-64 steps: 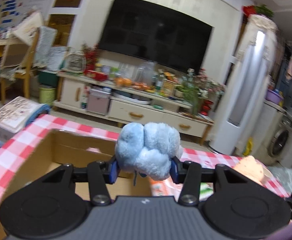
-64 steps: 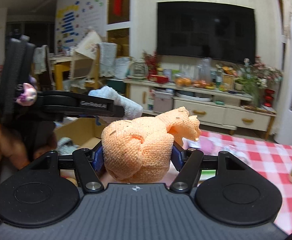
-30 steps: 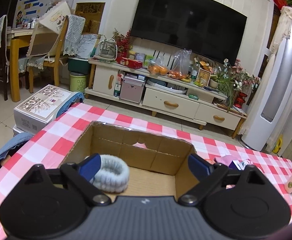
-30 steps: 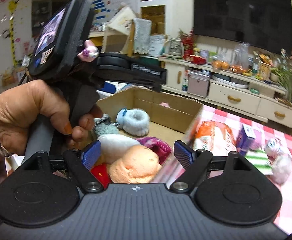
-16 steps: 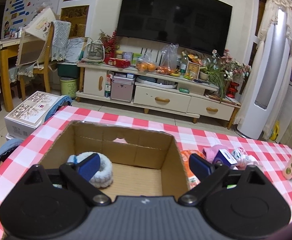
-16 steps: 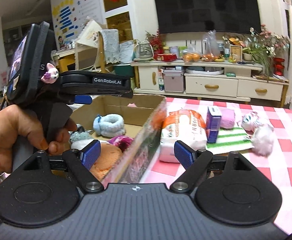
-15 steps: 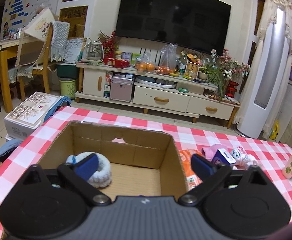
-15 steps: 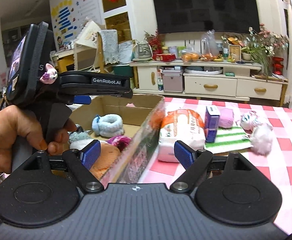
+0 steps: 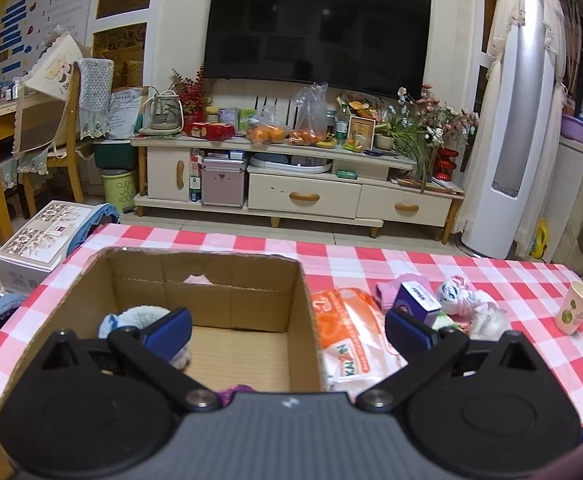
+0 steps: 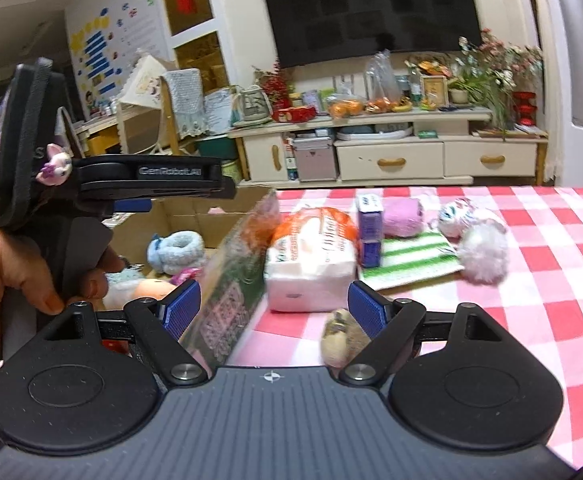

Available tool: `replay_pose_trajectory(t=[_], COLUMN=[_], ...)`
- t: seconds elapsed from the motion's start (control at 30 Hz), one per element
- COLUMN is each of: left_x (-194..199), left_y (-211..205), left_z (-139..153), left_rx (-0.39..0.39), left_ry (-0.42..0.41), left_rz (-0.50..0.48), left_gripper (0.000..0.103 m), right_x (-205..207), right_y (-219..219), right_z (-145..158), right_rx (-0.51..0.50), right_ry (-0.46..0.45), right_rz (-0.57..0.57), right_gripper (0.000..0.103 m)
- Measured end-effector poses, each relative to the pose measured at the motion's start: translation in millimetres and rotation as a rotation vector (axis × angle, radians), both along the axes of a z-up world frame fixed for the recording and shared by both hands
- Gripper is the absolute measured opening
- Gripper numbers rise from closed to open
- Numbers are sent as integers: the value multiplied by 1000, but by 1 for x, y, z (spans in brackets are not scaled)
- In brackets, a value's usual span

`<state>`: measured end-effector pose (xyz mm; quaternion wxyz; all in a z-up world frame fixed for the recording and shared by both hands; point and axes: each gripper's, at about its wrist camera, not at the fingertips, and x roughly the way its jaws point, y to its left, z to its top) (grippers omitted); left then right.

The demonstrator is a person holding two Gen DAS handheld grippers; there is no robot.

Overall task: Organize soft objects
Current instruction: 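Move both open tools back from the box toward the remaining toys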

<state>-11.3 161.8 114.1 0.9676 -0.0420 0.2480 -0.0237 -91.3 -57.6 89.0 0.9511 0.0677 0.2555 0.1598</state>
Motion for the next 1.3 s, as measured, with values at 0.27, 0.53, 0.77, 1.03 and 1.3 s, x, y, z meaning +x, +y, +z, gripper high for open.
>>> replay_pose_trajectory(t=[0.27, 0.53, 0.77, 1.03, 1.3], left_x=[-2, -5, -9, -14, -18], left_y=[-20, -46, -68, -88, -113], left_z=[-2, -6, -10, -19, -40], left_rx=[23, 68, 94, 95, 75], left_ry=[1, 5, 10, 39, 130], left_rz=[-35, -87, -132, -201, -283], left_gripper=[102, 102, 102, 102, 102], right_x=[3, 6, 13, 29, 56], right_y=[-19, -34, -49, -69, -82], right_z=[-7, -13, -20, -35, -55], right_rx=[20, 38, 61, 102, 117], right_ry=[8, 10, 17, 39, 46], right_rz=[-83, -174, -271, -367, -405], right_gripper=[102, 103, 103, 103, 103])
